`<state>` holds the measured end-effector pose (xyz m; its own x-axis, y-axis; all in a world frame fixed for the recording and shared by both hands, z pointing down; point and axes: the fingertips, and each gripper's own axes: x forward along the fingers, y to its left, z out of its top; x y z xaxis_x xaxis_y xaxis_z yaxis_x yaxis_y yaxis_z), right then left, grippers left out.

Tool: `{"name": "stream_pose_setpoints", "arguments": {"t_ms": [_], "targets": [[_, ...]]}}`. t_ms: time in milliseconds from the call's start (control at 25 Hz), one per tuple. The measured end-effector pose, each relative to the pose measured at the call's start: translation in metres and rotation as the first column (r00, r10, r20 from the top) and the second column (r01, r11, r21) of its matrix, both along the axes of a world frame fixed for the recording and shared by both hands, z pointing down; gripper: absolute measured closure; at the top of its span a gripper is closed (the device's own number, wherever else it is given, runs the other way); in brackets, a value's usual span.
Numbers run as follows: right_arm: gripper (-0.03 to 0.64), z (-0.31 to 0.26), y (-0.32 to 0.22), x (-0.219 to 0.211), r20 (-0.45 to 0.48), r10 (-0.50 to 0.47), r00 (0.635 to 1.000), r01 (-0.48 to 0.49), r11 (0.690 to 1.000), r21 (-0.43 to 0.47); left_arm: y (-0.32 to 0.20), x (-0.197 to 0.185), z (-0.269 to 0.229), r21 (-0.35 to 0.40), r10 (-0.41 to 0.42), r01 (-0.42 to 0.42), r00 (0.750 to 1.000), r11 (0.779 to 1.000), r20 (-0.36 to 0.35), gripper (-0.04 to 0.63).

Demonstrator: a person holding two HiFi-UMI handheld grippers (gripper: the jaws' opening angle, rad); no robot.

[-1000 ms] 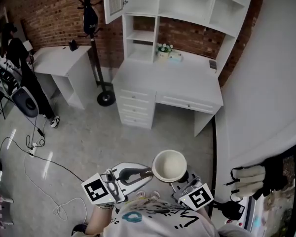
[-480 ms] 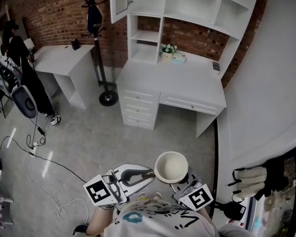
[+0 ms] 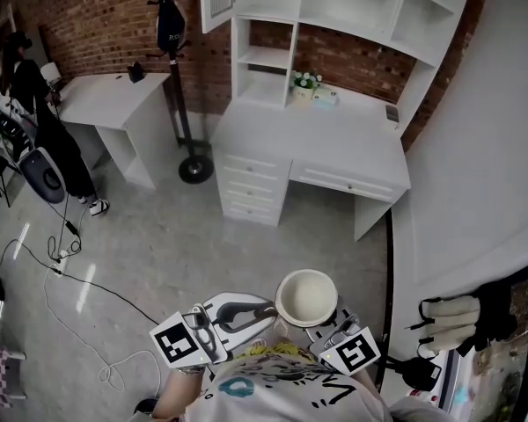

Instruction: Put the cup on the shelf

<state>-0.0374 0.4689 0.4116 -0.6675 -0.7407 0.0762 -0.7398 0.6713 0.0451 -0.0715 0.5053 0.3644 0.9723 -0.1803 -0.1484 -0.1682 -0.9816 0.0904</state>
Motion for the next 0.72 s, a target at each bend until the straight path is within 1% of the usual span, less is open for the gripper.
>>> {"name": "stream_pose_setpoints", "arguments": {"t_ms": [120,320,520,720], "targets": [[0.589,0.003,-0.015,0.001,0.007,-0.006,1.000,0.006,1.000,-0.011,-0.016,0.002,0.001,0.000,-0.007,0.007,1.000,1.000,0.017,0.535],[0.589,0.006,-0.050,0.006,0.030,-0.034,0.999,0.034,0.999,-0.017,-0.049,0.008,0.004,-0.008,-0.039,0.040,0.999,0.999,0.002,0.535],[0.589,0.004,-0.096,0.021,0.033,-0.057,0.998,0.058,0.998,-0.017,-0.094,0.023,0.003,-0.007,-0.062,0.062,0.998,0.998,0.009,0.535],[0.589,-0.003,-0.144,0.042,0.045,-0.080,0.996,0.080,0.997,-0.009,-0.141,0.045,-0.004,0.006,-0.087,0.087,0.996,0.996,-0.003,0.535]]}}
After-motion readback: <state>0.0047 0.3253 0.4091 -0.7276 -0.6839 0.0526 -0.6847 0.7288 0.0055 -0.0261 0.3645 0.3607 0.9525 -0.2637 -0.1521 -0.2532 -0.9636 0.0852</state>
